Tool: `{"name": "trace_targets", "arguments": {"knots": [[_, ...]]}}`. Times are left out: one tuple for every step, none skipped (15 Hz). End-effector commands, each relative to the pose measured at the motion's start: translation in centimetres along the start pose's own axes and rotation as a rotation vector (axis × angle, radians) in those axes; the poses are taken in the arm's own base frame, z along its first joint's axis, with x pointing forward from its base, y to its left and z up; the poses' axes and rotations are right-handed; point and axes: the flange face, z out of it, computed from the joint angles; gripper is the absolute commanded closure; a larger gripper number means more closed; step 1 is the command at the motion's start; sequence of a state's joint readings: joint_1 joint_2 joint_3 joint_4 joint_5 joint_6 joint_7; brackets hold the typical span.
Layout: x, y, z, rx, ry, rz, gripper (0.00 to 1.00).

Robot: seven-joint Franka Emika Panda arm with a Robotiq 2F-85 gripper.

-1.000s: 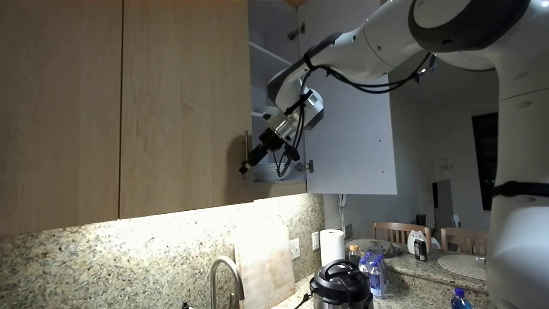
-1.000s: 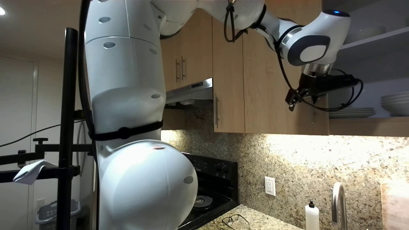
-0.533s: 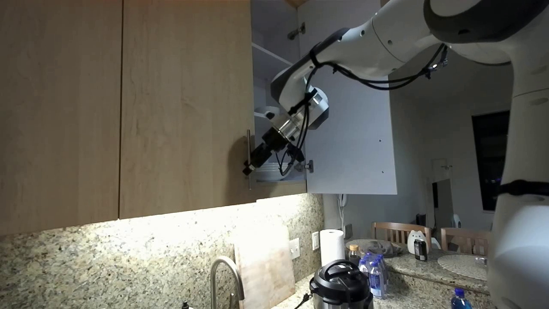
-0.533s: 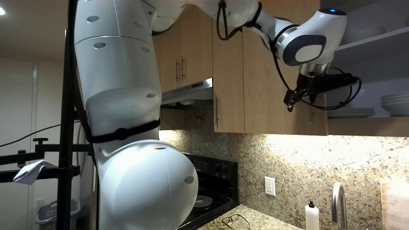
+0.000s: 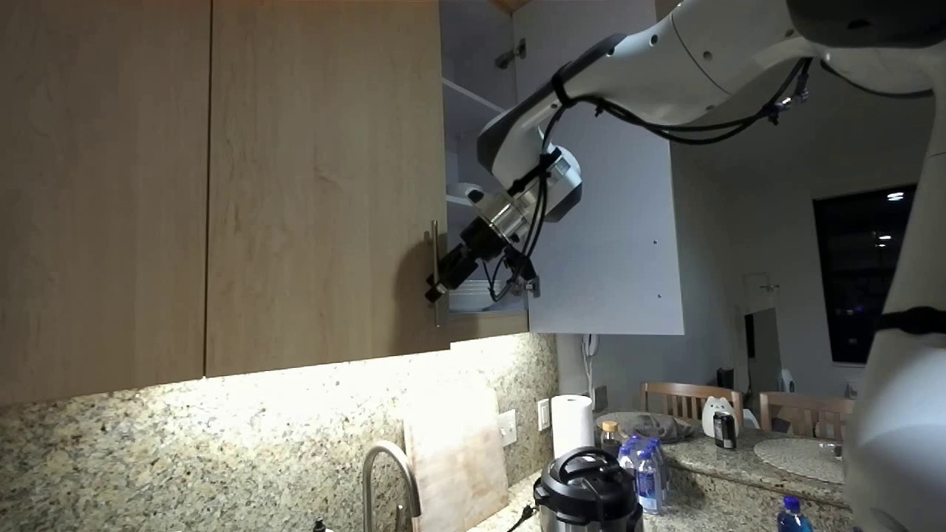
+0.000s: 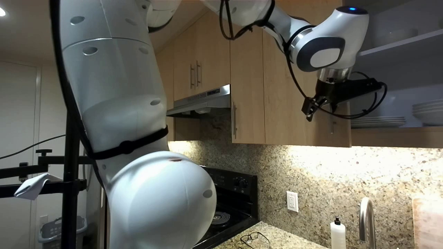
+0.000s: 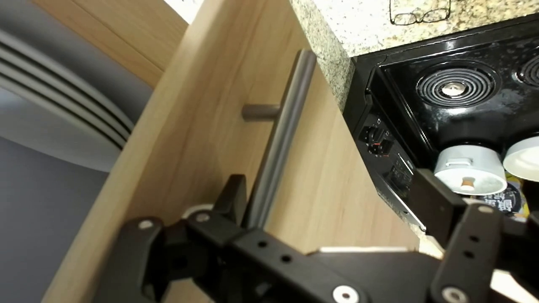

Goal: Open the left cabinet door

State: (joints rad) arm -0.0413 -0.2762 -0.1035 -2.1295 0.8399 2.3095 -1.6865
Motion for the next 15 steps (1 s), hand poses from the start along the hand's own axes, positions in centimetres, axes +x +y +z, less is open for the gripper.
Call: {"name": "trace_targets", "arguments": {"knots": [[-0.1,-5.2,1.2,0.059,0.035,-0.005,0.0],[-0.1,-5.5,1.2,0.051,0.038,0.008,0.0],[-0.1,-5.9,1.1,0.046,0.042,0.012,0.0],[-0.1,-6.3,1.1,0.034,0.044,0.025,0.0],[-0.1,-6.6,1.0,0.025,0.049,0.035,0.0],[-0.1,-7.0,0.9,0.015,0.052,0.041,0.0],[-0.1,-7.4,0.8,0.006,0.056,0.047,0.0],[-0.2,-7.8,0.8,-0.003,0.061,0.056,0.0],[-0.2,-8.1,0.7,-0.011,0.064,0.061,0.0],[-0.2,-8.5,0.7,-0.02,0.065,0.067,0.0],[-0.2,-8.8,0.6,-0.027,0.064,0.072,0.0],[-0.1,-9.2,0.5,-0.038,0.062,0.077,0.0],[-0.1,-9.6,0.5,-0.047,0.06,0.079,0.0],[-0.2,-10.0,0.4,-0.055,0.06,0.082,0.0],[-0.2,-10.4,0.4,-0.061,0.06,0.085,0.0]]}}
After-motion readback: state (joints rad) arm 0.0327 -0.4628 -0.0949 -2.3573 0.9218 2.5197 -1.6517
